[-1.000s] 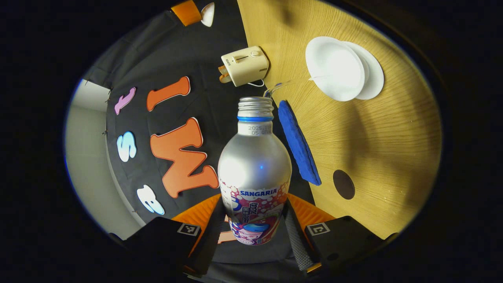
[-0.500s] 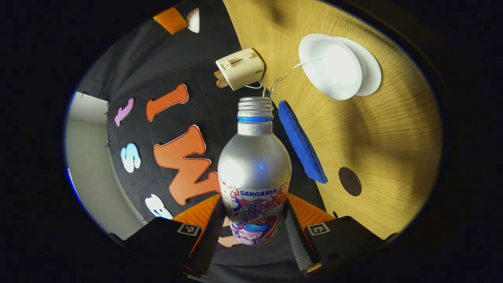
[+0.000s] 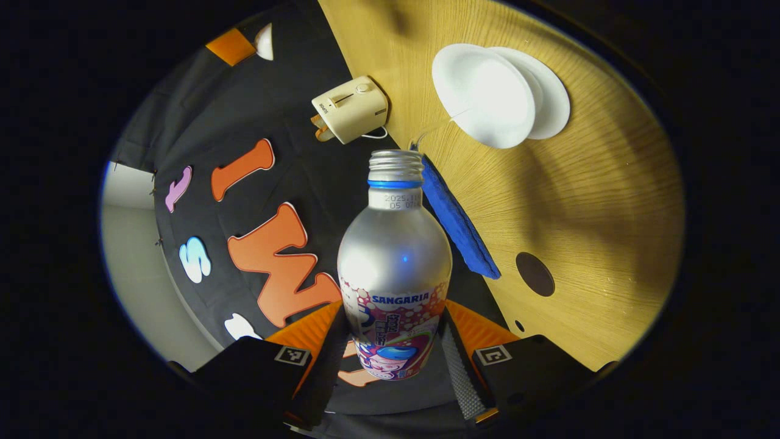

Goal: Open the teacup lid with one hand, grasp the water bottle and pour water into the teacup with the other hand; after pouring, place the water bottle on the coaster and then close the teacup lid.

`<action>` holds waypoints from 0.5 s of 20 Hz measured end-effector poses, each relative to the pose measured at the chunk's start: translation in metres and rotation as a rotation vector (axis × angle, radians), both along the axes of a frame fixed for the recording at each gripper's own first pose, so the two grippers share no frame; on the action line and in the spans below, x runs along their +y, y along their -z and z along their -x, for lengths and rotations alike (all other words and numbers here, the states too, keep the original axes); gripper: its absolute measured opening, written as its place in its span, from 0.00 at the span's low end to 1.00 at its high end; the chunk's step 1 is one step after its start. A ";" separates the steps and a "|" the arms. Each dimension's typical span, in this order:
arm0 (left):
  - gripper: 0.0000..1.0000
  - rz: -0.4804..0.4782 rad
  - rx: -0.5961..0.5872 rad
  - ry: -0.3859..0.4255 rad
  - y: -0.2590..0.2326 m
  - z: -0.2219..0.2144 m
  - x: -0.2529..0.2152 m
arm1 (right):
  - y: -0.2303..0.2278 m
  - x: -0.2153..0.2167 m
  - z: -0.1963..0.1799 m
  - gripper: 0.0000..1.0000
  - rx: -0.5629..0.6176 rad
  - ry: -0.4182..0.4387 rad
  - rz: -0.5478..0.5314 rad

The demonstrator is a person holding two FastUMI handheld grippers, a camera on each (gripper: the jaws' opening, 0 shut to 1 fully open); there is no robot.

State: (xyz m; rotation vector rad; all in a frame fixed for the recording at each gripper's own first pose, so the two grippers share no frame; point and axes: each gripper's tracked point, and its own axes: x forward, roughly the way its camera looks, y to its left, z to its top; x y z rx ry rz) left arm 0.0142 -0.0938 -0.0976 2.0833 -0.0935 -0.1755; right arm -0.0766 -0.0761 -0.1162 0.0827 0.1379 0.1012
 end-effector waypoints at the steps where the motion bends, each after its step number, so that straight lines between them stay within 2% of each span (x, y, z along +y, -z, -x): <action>1: 0.83 -0.005 -0.002 0.002 -0.001 0.000 -0.001 | -0.001 0.000 0.001 0.22 -0.003 0.001 0.002; 10: 0.80 -0.038 0.013 0.004 -0.005 -0.002 -0.001 | -0.004 0.001 -0.002 0.22 -0.002 0.000 0.012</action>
